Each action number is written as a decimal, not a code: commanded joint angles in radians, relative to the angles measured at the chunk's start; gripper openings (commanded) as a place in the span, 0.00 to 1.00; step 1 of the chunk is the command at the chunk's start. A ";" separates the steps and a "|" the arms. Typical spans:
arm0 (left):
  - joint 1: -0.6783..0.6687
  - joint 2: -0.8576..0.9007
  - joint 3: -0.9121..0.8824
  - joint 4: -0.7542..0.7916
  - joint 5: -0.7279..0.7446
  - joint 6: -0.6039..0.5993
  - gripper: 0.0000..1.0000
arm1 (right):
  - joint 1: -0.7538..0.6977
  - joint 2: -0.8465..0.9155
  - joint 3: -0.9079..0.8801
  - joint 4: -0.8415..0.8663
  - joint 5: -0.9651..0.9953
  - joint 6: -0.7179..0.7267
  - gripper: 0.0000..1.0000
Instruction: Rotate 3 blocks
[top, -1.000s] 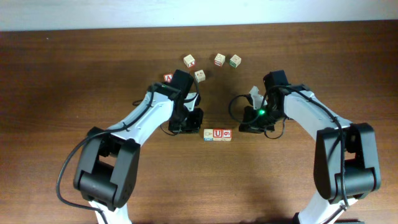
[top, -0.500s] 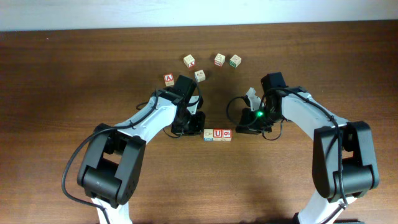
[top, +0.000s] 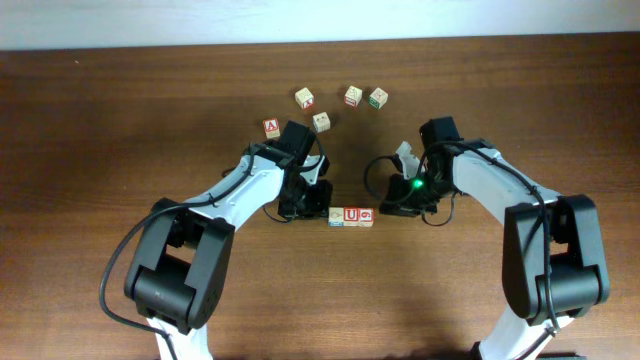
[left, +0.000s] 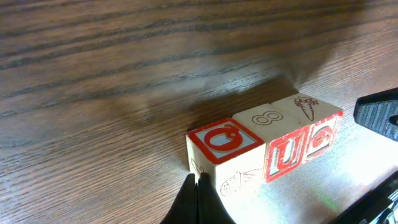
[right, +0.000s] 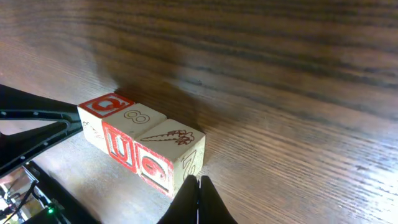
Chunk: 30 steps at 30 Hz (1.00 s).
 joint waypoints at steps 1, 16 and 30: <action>-0.006 0.011 -0.004 0.002 0.019 -0.009 0.00 | 0.022 0.011 -0.031 0.008 -0.015 0.039 0.04; -0.006 0.011 -0.004 0.002 0.018 -0.009 0.00 | 0.056 0.030 -0.040 0.045 0.014 0.103 0.04; -0.006 0.011 -0.004 0.002 0.018 -0.009 0.00 | 0.056 -0.016 -0.040 0.056 -0.076 0.000 0.04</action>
